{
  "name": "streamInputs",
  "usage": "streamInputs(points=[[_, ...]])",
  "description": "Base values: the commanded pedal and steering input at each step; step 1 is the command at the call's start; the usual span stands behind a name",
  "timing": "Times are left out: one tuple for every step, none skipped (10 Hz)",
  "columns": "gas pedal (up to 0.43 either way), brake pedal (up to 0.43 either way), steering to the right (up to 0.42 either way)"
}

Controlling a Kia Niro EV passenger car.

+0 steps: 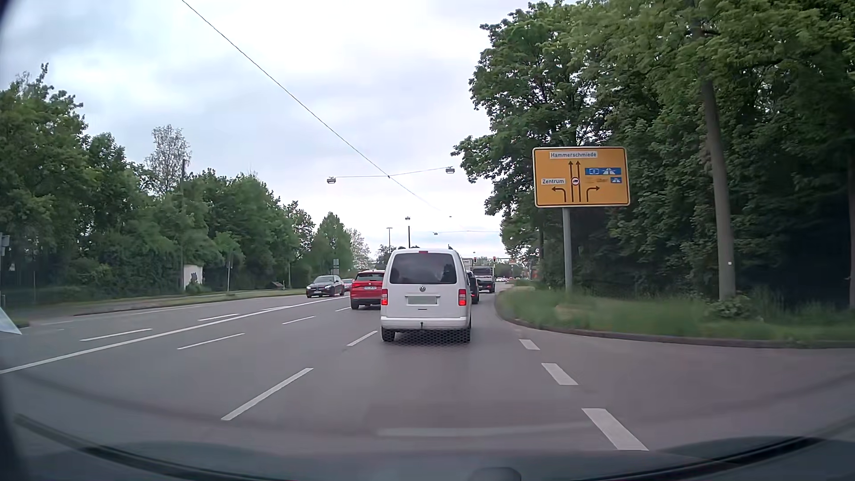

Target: Follow the waypoints while adhering to traffic rules and regulations

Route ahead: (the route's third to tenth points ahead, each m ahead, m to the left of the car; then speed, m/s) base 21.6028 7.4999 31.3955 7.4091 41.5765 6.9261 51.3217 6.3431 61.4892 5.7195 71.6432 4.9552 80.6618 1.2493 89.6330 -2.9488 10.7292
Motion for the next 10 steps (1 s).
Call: streamInputs(points=[[0.098, 0.0, 0.006], [0.11, 0.0, 0.006], [0.11, 0.0, 0.006], [0.11, 0.0, 0.006], [0.11, 0.0, 0.006], [0.118, 0.0, 0.006], [0.189, 0.0, 0.007], [0.209, 0.0, 0.008], [0.22, 0.0, 0.008], [0.24, 0.0, 0.008]])
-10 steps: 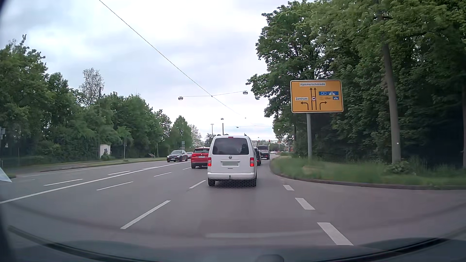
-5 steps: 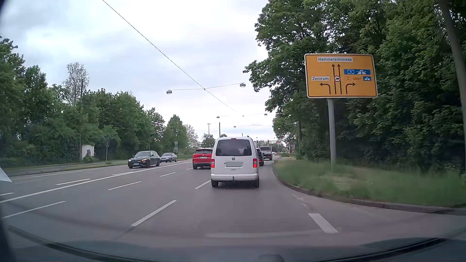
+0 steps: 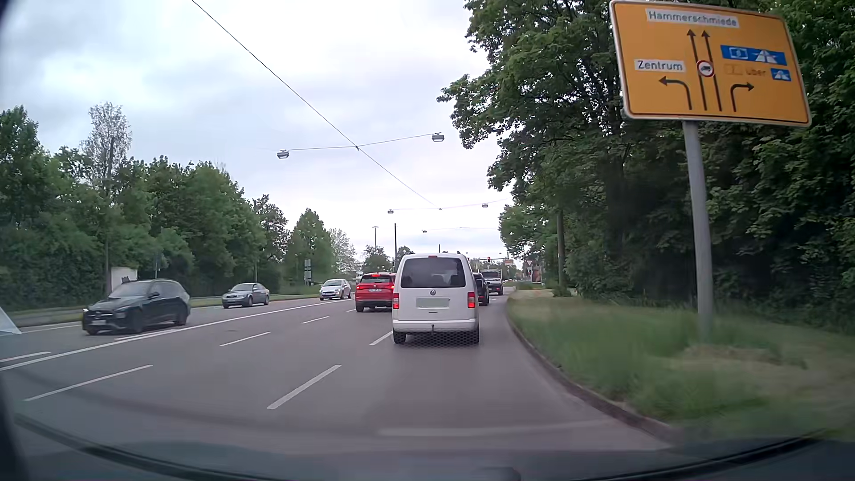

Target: Follow the waypoints while adhering to traffic rules and regulations

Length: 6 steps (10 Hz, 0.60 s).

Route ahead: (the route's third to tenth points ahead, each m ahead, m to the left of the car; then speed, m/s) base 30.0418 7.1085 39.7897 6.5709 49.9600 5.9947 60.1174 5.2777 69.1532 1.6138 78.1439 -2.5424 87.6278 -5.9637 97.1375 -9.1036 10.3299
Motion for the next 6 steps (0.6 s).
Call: streamInputs(points=[[0.24, 0.0, 0.008], [0.24, 0.0, 0.008], [0.24, 0.0, 0.008], [0.209, 0.0, 0.009], [0.169, 0.0, 0.01], [0.15, 0.0, 0.011]])
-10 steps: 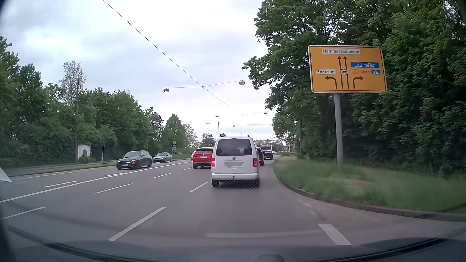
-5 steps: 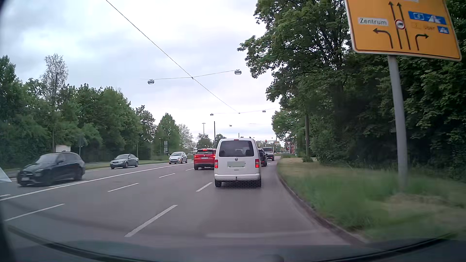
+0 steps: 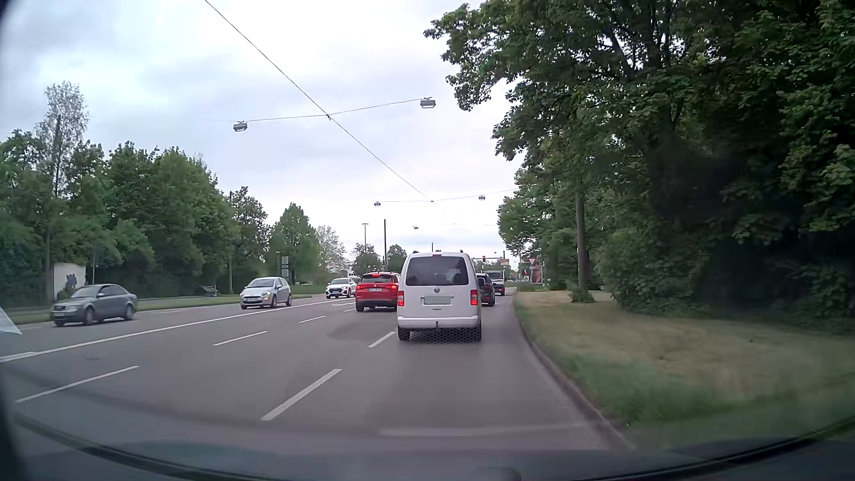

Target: Follow the waypoints while adhering to traffic rules and regulations

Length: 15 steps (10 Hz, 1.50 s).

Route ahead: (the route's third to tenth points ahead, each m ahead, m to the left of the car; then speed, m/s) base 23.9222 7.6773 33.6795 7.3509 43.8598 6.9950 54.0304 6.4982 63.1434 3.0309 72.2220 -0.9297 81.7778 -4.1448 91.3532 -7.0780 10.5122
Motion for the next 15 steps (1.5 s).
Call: streamInputs(points=[[0.087, 0.0, 0.012], [0.079, 0.0, 0.013], [0.067, 0.0, 0.013], [0.067, 0.0, 0.013], [0.067, 0.0, 0.013], [0.067, 0.0, 0.013], [0.067, 0.0, 0.013], [0.067, 0.0, 0.013], [0.067, 0.0, 0.013], [0.079, 0.0, 0.013], [0.087, 0.0, 0.013], [0.118, 0.0, 0.013], [0.118, 0.0, 0.013], [0.157, 0.0, 0.014], [0.197, 0.0, 0.014]])
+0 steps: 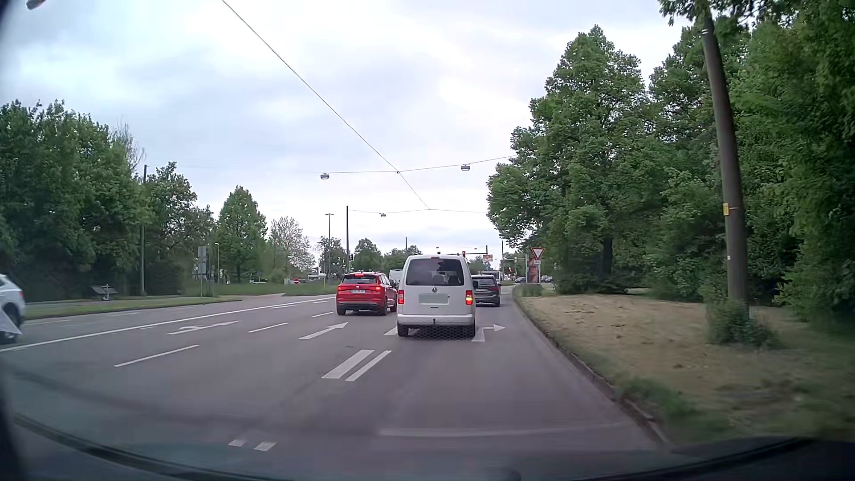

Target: Follow the waypoints while adhering to traffic rules and regulations

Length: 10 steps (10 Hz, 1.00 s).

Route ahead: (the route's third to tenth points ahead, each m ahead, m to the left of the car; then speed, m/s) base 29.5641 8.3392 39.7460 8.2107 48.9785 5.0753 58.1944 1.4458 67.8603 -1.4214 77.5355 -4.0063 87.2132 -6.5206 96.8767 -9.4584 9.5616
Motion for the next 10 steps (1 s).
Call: streamInputs(points=[[0.197, 0.0, 0.014], [0.189, 0.0, 0.014], [0.177, 0.0, 0.014], [0.177, 0.0, 0.014], [0.177, 0.0, 0.014], [0.169, 0.0, 0.015], [0.169, 0.0, 0.017], [0.169, 0.0, 0.02], [0.189, 0.0, 0.02], [0.197, 0.0, 0.02]])
